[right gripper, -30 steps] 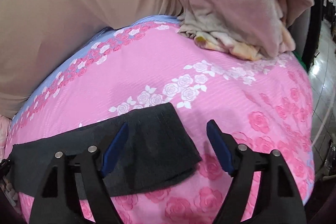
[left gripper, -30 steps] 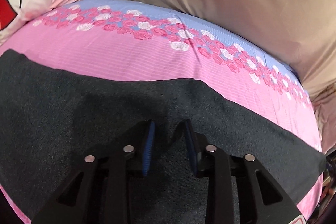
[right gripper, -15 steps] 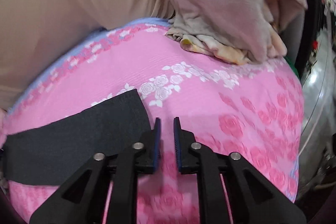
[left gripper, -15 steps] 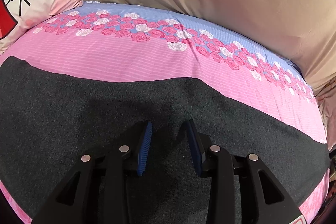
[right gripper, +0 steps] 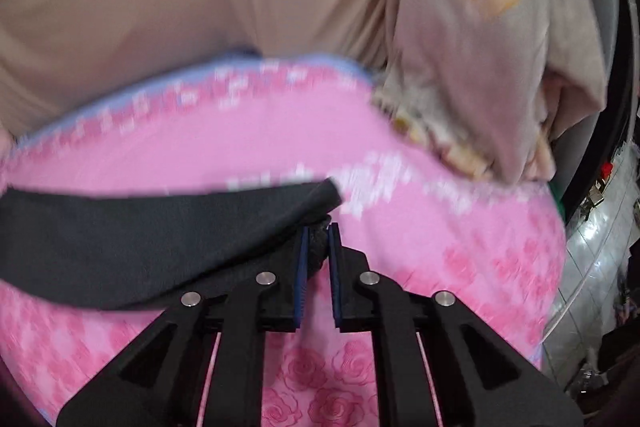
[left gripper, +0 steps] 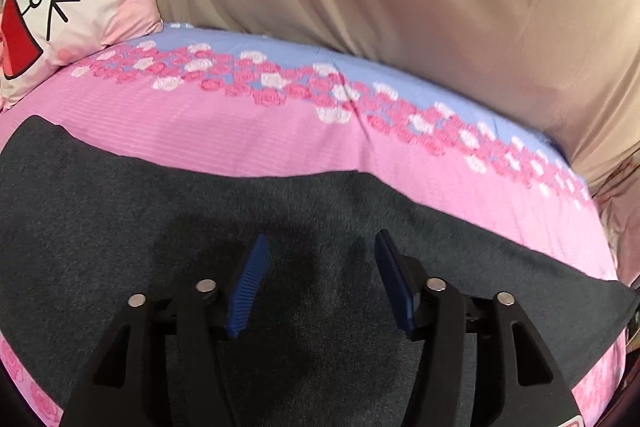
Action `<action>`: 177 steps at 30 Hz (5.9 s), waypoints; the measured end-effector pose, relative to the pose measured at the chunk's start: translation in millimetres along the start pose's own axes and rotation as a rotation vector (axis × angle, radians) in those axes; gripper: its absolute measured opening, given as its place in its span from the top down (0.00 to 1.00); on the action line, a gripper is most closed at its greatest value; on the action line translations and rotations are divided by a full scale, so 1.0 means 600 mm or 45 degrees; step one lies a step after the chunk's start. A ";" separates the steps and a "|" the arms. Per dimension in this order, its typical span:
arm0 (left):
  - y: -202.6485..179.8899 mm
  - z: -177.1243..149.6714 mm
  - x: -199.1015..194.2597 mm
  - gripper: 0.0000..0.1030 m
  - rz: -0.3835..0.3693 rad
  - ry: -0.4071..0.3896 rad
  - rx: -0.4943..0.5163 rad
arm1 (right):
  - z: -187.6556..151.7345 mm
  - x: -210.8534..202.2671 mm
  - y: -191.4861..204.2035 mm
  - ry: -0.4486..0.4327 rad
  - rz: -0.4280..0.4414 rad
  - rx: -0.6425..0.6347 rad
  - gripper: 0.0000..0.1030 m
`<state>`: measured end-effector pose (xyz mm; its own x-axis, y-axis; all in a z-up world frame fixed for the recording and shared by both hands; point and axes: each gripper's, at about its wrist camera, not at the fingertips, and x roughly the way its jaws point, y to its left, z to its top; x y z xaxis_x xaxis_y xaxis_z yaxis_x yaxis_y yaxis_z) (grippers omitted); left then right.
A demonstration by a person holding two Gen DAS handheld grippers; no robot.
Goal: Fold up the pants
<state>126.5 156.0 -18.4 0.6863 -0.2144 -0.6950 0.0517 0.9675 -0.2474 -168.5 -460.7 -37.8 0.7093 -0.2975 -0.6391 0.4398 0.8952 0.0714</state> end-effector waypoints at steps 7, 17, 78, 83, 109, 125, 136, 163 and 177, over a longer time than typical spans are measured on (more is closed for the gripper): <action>-0.013 -0.001 0.003 0.38 0.023 0.006 0.050 | -0.053 0.039 -0.026 0.141 -0.024 0.091 0.86; -0.047 -0.013 -0.007 0.21 0.118 -0.058 0.176 | -0.033 0.033 -0.048 0.156 0.068 0.293 0.41; -0.080 -0.082 -0.045 0.16 -0.169 0.094 0.169 | -0.011 -0.007 0.484 0.114 0.550 -0.149 0.94; -0.074 -0.081 -0.039 0.16 -0.179 0.115 0.140 | 0.031 -0.030 0.179 -0.027 0.385 0.340 0.94; -0.077 -0.081 -0.043 0.16 -0.092 0.061 0.145 | -0.026 0.084 -0.022 0.155 0.210 0.488 0.95; -0.084 -0.082 -0.048 0.16 -0.080 0.052 0.174 | 0.000 0.012 -0.016 0.045 0.204 0.481 0.96; -0.060 -0.078 -0.052 0.16 -0.146 0.054 0.062 | 0.012 -0.052 0.573 0.160 0.933 -0.217 0.91; -0.043 -0.079 -0.059 0.16 -0.218 0.074 0.023 | -0.087 0.052 0.746 0.375 0.734 -0.474 0.90; -0.046 -0.082 -0.060 0.16 -0.257 0.085 0.039 | -0.056 -0.018 0.396 0.182 0.414 -0.018 0.46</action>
<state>64.5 130.2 -19.7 0.6103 -0.4114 -0.6770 0.2056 0.9075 -0.3662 -90.3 -233.5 -39.7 0.7264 0.0525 -0.6853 0.1952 0.9403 0.2789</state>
